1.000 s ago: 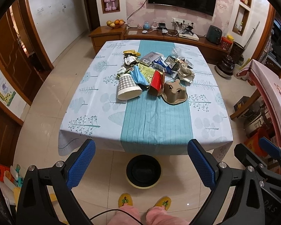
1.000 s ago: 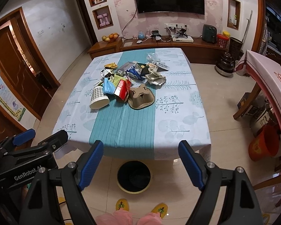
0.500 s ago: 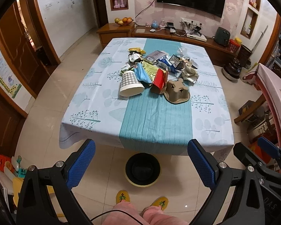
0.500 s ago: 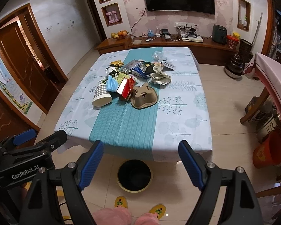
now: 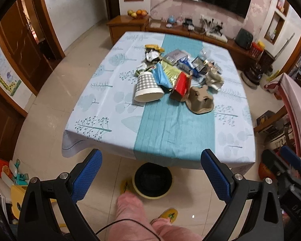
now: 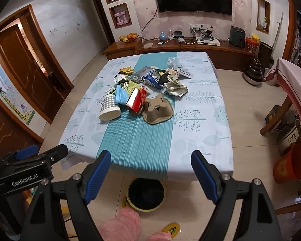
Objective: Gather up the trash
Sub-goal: 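Reach the left tool to the grey checked paper cup and close on it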
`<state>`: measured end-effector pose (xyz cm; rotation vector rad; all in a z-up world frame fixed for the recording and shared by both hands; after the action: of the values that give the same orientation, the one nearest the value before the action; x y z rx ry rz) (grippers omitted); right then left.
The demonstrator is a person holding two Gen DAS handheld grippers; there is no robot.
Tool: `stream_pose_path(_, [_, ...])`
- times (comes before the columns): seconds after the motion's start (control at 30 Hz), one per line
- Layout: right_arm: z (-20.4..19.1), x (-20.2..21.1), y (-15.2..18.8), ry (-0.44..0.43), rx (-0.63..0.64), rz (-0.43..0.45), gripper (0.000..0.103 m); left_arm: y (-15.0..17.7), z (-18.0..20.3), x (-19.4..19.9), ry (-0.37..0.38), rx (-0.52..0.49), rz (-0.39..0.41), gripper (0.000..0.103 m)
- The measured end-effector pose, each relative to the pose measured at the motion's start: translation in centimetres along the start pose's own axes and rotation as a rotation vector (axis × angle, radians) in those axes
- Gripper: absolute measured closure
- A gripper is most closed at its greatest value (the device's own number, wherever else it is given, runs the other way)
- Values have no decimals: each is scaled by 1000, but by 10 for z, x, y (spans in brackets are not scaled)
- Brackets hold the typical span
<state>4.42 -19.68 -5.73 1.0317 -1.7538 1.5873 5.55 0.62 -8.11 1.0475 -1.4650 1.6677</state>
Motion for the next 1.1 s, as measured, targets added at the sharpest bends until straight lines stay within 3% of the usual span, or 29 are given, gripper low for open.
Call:
stream_pose_path(0.17, [-11, -13, -31, 46, -31, 32, 20, -37, -24, -27, 51, 6, -55, 5])
stream_pose_path(0.47, [-37, -65, -88, 131, -105, 36, 21, -127, -78, -83, 108, -27, -75, 5])
stream_pose_path(0.6, [-43, -102, -100, 137, -154, -2, 21, -144, -86, -125, 144, -71, -133, 5])
stream_pose_path(0.73, [-47, -146, -101, 130, -177, -85, 36, -156, -83, -173, 217, -87, -213, 5])
stream_pose_path(0.8, [-48, -163, -99, 137, -183, -114, 36, -161, -77, -197, 265, -80, -256, 5])
stream_pose_path(0.93, [-47, -194, -94, 150, -205, -164, 36, -163, -64, -237, 321, -57, -331, 17])
stream_pose_path(1.1, [-42, -216, -95, 149, -230, -181, 36, -156, -51, -274, 327, -48, -391, 18])
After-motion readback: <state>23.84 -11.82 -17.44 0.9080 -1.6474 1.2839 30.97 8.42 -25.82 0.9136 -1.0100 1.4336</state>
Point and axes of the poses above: each gripper's, at about its wrist camera, not at the fingertips, and x roughly against the way its jaws point, z to its right, y to its underside, the point moved 6 cm from there along -x, roughly the way its jaws point, and after that the axes turned 1 degree about y, right-handed, at the moved point
